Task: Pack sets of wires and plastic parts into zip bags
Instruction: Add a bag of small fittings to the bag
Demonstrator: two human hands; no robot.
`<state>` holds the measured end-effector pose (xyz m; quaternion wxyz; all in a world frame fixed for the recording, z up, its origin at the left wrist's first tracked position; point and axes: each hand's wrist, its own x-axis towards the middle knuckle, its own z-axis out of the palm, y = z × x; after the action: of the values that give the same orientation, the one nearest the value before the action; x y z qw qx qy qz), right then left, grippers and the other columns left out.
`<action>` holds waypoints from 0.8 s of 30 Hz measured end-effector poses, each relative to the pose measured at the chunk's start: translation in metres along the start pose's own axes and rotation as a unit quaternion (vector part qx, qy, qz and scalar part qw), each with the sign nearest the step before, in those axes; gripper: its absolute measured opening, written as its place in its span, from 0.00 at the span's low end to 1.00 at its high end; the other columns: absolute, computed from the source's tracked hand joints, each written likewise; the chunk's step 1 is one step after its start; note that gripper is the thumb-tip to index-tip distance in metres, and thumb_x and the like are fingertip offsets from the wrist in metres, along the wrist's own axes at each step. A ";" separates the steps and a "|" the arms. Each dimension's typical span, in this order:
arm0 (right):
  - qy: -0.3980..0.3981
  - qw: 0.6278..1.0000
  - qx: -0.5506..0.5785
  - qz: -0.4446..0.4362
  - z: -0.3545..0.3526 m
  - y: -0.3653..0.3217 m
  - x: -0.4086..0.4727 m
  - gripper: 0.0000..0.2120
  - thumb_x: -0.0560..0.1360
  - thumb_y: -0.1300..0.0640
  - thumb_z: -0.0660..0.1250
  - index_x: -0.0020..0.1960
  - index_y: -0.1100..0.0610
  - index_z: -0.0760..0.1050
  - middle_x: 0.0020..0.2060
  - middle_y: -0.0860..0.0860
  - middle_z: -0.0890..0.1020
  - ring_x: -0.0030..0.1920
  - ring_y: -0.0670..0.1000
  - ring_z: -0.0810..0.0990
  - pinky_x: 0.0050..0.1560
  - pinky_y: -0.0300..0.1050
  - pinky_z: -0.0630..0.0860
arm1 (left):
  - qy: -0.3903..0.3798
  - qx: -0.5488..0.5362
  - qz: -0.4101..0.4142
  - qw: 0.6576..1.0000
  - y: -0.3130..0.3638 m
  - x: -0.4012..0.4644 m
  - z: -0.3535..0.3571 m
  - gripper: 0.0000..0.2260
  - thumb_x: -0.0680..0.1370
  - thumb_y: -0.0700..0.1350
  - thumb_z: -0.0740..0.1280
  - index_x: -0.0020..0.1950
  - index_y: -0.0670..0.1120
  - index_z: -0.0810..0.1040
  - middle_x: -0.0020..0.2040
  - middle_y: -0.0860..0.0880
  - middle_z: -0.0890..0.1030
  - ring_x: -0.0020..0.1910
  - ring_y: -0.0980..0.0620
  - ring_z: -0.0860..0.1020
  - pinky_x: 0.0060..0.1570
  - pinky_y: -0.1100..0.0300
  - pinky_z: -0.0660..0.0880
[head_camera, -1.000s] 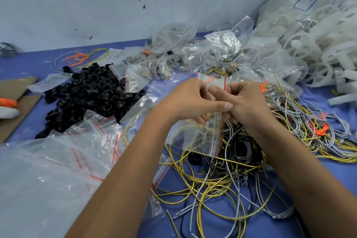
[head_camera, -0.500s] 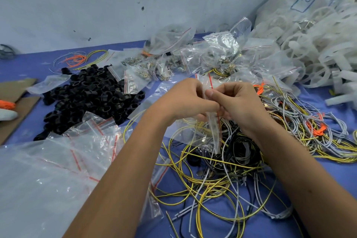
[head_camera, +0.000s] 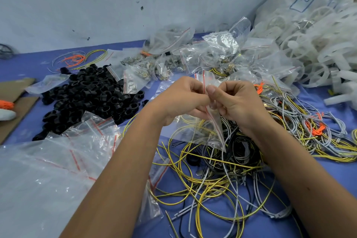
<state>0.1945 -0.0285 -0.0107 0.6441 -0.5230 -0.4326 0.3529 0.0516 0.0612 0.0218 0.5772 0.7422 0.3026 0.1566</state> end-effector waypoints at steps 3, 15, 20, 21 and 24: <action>-0.008 1.000 -0.008 -0.001 -0.001 0.000 0.000 0.16 0.75 0.51 0.74 0.35 0.60 0.76 0.25 0.53 0.76 0.22 0.45 0.70 0.22 0.34 0.64 | 0.027 -0.004 -0.002 1.000 -0.004 0.003 0.001 0.07 0.77 0.30 0.70 0.53 0.27 0.79 0.42 0.35 0.86 0.39 0.45 0.87 0.39 0.58 0.83; -0.067 0.983 -0.155 -0.069 0.000 0.006 -0.002 0.20 0.69 0.54 0.82 0.45 0.62 0.72 0.30 0.46 0.78 0.30 0.45 0.73 0.31 0.36 0.70 | 0.156 -0.011 -0.010 0.988 -0.002 0.002 0.000 0.22 0.76 0.50 0.76 0.29 0.41 0.73 0.22 0.47 0.76 0.21 0.52 0.78 0.24 0.64 0.74; -0.052 0.989 -0.130 -0.052 -0.003 0.009 0.000 0.09 0.75 0.67 0.71 0.52 0.60 0.75 0.38 0.56 0.87 0.33 0.51 0.82 0.28 0.40 0.74 | 0.124 -0.013 -0.026 0.992 -0.002 -0.001 0.000 0.18 0.77 0.48 0.75 0.35 0.37 0.77 0.27 0.45 0.80 0.25 0.53 0.81 0.26 0.64 0.76; -0.051 0.988 -0.135 -0.057 -0.003 0.009 0.001 0.08 0.76 0.68 0.69 0.52 0.60 0.76 0.37 0.56 0.86 0.32 0.53 0.82 0.28 0.43 0.76 | 0.111 -0.034 -0.027 0.993 0.000 -0.002 -0.001 0.16 0.78 0.46 0.75 0.37 0.36 0.79 0.29 0.44 0.82 0.27 0.51 0.82 0.29 0.64 0.78; -0.046 0.984 -0.155 -0.079 -0.002 0.008 0.001 0.09 0.79 0.69 0.65 0.51 0.59 0.81 0.39 0.58 0.87 0.39 0.60 0.85 0.40 0.51 0.81 | 0.055 -0.095 -0.026 0.994 0.004 -0.005 -0.007 0.07 0.79 0.35 0.71 0.42 0.33 0.82 0.38 0.38 0.85 0.35 0.46 0.86 0.37 0.62 0.82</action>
<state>0.1966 -0.0269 -0.0182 0.5605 -0.5635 -0.5514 0.2534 0.0454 0.0627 0.0285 0.6310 0.6664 0.3368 0.2104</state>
